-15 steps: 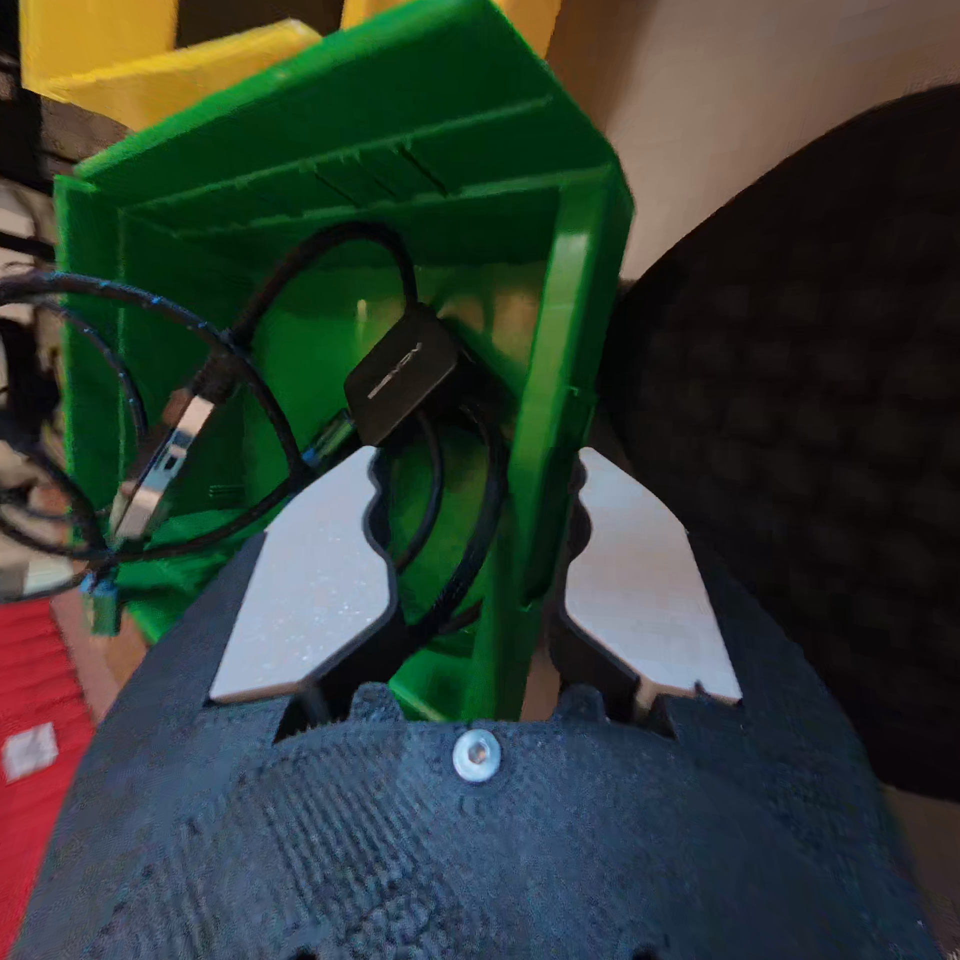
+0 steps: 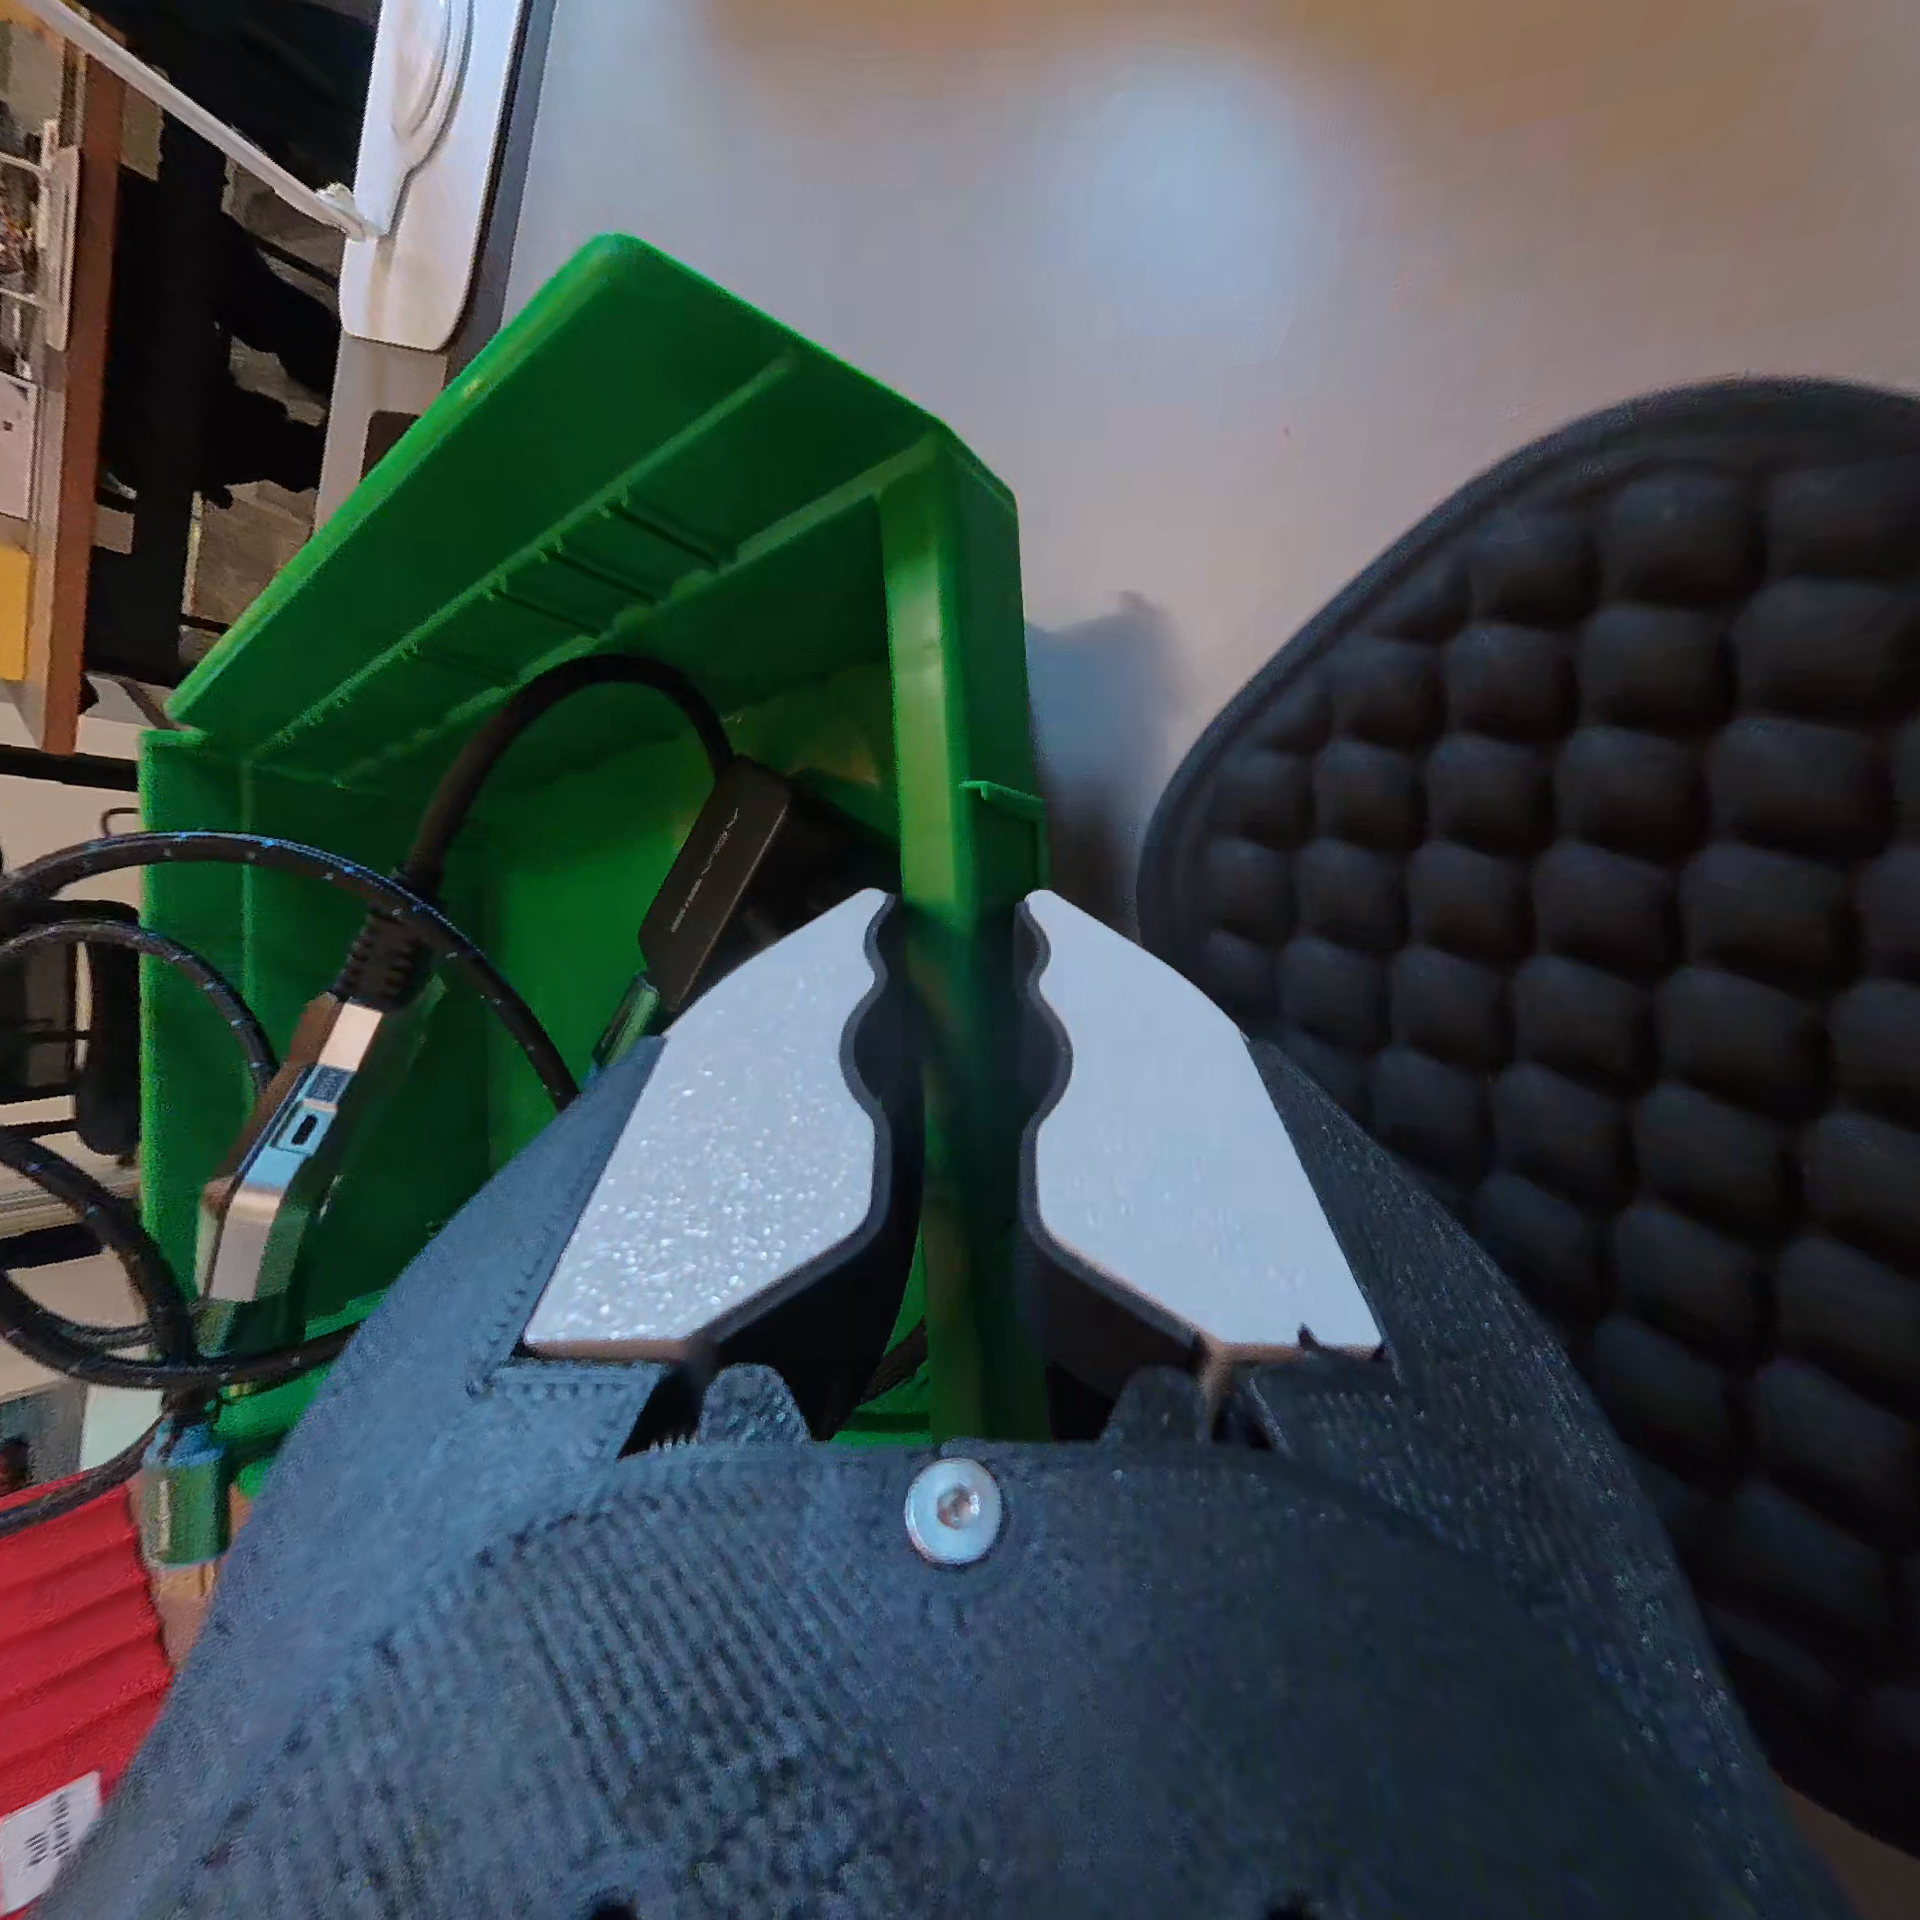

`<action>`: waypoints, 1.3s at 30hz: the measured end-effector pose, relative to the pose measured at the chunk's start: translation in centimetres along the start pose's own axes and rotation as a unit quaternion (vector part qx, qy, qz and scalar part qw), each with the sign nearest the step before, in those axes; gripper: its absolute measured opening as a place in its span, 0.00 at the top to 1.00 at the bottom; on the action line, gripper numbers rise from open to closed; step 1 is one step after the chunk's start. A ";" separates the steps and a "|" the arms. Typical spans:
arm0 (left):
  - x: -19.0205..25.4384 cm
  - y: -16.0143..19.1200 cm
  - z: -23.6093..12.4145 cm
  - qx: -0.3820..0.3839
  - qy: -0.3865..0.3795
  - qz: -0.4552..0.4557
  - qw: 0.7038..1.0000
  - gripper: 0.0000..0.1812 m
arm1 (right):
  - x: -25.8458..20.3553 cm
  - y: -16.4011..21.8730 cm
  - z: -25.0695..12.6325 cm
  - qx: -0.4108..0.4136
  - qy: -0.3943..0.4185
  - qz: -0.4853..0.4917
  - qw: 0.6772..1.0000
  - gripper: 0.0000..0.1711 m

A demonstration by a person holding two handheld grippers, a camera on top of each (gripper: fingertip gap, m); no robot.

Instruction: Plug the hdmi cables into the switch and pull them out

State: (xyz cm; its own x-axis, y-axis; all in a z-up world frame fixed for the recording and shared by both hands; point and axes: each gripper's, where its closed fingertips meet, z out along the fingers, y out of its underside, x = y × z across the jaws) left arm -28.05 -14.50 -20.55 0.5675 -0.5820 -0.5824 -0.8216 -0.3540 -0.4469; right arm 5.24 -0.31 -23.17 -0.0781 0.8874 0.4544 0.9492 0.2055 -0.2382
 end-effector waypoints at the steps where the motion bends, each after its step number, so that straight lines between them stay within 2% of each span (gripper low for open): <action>1: -0.2 -0.2 0.3 -0.003 0.002 -0.003 1.000 0.88 | 0.5 1.2 0.0 -0.008 0.011 0.002 1.000 0.83; 6: -1.4 -1.2 1.9 -0.017 -0.005 0.008 1.000 0.88 | 3.3 4.4 0.9 -0.013 0.050 -0.022 0.998 0.83; 16: -3.8 -3.5 5.5 0.025 0.010 0.054 0.998 0.89 | 10.0 2.9 4.5 0.017 0.099 -0.058 0.993 0.82; 19: -4.9 -4.4 6.8 0.050 -0.007 0.062 0.997 0.88 | 11.8 1.9 4.8 0.046 0.133 -0.016 0.990 0.79; 22: -5.6 -4.8 7.4 0.058 -0.025 0.039 0.997 0.86 | 11.5 0.0 3.1 0.134 0.118 0.072 0.981 0.73; 27: -5.7 -5.1 7.8 0.054 -0.065 0.016 0.996 0.83 | 9.4 -3.0 -1.5 0.280 0.040 0.210 0.936 0.71; 32: -5.7 -5.2 8.0 0.051 -0.080 0.013 0.995 0.83 | 8.3 -4.7 -4.8 0.407 0.010 0.281 0.869 0.74; 37: -6.0 -5.2 7.3 0.112 -0.092 -0.017 0.989 0.81 | 9.3 -3.7 -5.1 0.442 0.010 0.321 0.838 0.74; 39: -6.1 -6.5 5.6 0.188 -0.084 -0.051 0.977 0.81 | 9.8 -3.3 -5.5 0.455 0.001 0.341 0.823 0.75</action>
State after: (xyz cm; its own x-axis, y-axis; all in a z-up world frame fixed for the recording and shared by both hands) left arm -25.83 -4.56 -17.90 0.6719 -0.4186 -0.6110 -0.7004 -0.0912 -0.7079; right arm 2.98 5.46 -13.20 0.3793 0.9239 -0.0503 0.1516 -0.1156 -0.9816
